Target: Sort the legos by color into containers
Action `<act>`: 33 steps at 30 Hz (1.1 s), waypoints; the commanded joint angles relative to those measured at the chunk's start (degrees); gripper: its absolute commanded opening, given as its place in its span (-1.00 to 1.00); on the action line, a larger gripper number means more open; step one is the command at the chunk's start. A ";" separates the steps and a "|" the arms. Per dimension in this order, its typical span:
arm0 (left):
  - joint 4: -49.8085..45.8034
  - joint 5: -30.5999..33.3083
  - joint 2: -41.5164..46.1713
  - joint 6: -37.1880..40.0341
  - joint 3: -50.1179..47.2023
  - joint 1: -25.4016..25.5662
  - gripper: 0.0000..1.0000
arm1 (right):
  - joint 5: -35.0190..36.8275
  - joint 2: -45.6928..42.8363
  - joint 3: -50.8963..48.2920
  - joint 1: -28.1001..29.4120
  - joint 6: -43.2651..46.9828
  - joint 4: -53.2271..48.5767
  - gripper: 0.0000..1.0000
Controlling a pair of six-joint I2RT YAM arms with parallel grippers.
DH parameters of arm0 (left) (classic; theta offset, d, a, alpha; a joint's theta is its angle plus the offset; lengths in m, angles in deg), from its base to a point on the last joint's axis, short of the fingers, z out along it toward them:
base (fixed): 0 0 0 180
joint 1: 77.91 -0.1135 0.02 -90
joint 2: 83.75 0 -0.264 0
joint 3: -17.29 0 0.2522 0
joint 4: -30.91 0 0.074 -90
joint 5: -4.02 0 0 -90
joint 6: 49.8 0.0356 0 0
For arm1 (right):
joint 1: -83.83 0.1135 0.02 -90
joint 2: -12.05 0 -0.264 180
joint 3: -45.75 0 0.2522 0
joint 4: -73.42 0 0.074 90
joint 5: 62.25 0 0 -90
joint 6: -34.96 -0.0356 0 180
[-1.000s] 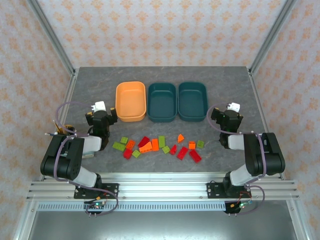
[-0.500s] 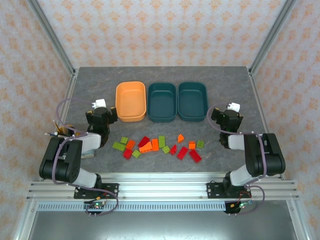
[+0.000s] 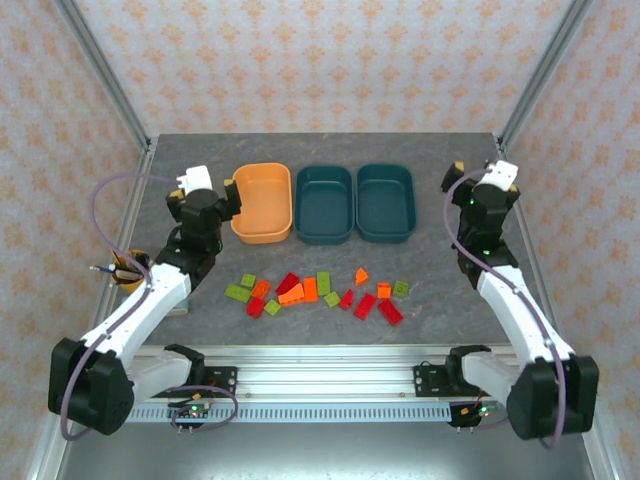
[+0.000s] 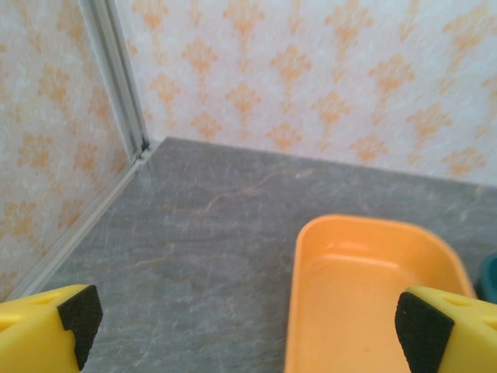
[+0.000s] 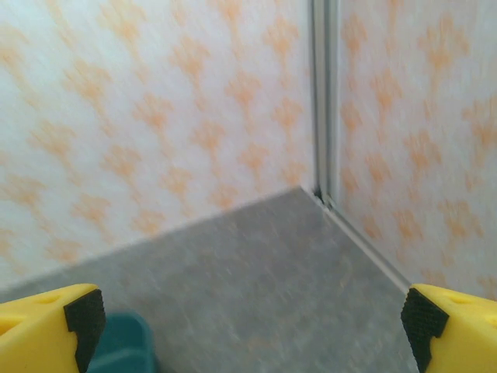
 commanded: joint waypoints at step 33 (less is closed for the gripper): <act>-54.20 -28.94 12.23 -34.63 8.48 17.06 0.99 | -18.22 11.83 13.40 36.52 -28.16 -76.69 0.63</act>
